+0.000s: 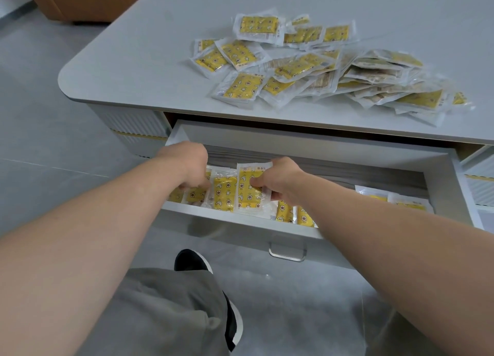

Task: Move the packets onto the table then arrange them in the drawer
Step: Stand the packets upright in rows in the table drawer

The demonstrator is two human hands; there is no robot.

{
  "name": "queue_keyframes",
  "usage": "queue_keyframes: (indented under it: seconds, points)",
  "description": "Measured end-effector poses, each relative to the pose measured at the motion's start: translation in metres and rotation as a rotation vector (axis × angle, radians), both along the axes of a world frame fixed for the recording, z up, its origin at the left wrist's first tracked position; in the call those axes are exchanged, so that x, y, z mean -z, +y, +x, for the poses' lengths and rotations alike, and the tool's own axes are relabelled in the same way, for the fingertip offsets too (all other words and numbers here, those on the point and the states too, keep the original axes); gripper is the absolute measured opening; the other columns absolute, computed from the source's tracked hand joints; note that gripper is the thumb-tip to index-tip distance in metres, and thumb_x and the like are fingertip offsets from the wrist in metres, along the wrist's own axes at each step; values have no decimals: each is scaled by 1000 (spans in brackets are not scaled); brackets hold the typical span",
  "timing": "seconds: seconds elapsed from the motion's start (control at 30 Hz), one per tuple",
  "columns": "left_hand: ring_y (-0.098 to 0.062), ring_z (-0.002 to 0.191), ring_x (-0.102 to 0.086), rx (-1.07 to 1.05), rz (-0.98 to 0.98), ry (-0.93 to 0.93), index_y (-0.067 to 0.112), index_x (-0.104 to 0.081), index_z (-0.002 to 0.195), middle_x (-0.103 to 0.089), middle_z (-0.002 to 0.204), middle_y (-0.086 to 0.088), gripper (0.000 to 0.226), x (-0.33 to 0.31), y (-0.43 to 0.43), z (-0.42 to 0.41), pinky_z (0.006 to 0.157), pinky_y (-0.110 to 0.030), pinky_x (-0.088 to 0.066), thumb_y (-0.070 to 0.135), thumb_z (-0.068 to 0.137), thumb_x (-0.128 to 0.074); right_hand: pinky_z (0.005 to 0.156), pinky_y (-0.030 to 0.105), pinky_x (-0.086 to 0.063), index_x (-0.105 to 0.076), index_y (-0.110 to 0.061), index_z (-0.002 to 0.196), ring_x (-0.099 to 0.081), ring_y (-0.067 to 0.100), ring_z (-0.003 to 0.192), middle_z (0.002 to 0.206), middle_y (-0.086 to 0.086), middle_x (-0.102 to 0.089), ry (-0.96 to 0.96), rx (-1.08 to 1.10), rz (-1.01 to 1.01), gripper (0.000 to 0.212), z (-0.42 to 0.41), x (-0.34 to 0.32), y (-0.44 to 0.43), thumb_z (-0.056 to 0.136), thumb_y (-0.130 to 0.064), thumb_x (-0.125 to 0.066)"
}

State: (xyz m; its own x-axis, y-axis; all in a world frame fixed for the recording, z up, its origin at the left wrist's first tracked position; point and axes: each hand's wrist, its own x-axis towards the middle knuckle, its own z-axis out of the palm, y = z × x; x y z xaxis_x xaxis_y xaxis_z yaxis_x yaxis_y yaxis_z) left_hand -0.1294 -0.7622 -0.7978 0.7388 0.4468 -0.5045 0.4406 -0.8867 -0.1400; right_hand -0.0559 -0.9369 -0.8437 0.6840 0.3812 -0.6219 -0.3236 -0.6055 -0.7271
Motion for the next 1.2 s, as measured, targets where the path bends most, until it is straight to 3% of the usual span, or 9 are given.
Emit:
queue_keyframes:
  seconds: [0.07,0.17,0.27,0.33,0.53,0.7,0.8,1.0,1.2]
  points:
    - [-16,69,-72,-15,5,-26,17,-75,82,-72,59,2,34,-12,-1,1,79,-37,-59,51,84,-74,81,43,-63,-57,-4,119,-76,30,88,96,19,-74,-82,-100,-80,38,-1,3,2,88,-11,-78]
    - [-15,72,-71,-24,7,-91,18,-74,81,-72,61,3,35,-30,-7,1,80,-38,-58,52,86,-71,59,30,-58,-56,-10,94,-75,24,73,92,15,-73,-304,-350,-344,29,-3,5,3,90,-31,-75]
    - [-17,72,-71,-26,18,-161,17,-75,80,-73,67,2,37,-45,-15,1,78,-38,-59,53,88,-68,60,33,-53,-42,-9,140,-62,25,82,136,18,-45,-541,-499,-646,78,-2,9,2,86,-57,-71]
    - [-19,70,-70,-29,14,-213,17,-74,78,-72,65,0,37,-53,-20,2,78,-39,-59,52,88,-69,68,35,-56,-21,-11,155,-56,26,85,144,20,-34,-552,-513,-665,97,-4,11,1,86,-60,-69]
    - [-22,87,-65,6,8,-419,24,-68,83,-68,86,3,25,-72,-44,15,73,-34,-53,49,86,-72,52,33,-47,-37,-14,141,-54,22,70,135,15,-40,-645,-456,-573,78,-3,-3,-4,87,-61,-67]
    - [-22,86,-62,-1,-42,-585,26,-66,79,-65,86,6,20,-84,-66,27,64,-30,-41,43,89,-70,76,41,-60,-59,-14,114,-65,26,89,117,9,-62,-646,-367,-356,35,13,-54,-29,93,-41,-65]
    - [-21,85,-62,-40,-91,-675,26,-65,78,-65,86,7,16,-94,-80,35,64,-30,-42,37,90,-68,71,34,-58,-66,-16,98,-67,20,86,92,1,-70,-605,-184,-179,14,24,-90,-54,91,-28,-65]
    - [-16,82,-63,-66,-186,-901,23,-71,89,-68,98,7,7,-95,-106,46,72,-32,-53,25,92,-65,56,28,-54,-69,-20,99,-73,17,74,85,-1,-70,-342,204,127,9,46,-116,-84,96,-17,-61]
    - [-20,122,-51,33,-132,-829,22,-68,120,-53,134,2,25,-87,-109,74,89,-32,-41,27,97,-63,52,27,-54,-68,-22,112,-73,16,73,87,-3,-67,-238,316,225,19,65,-118,-78,99,-13,-56]
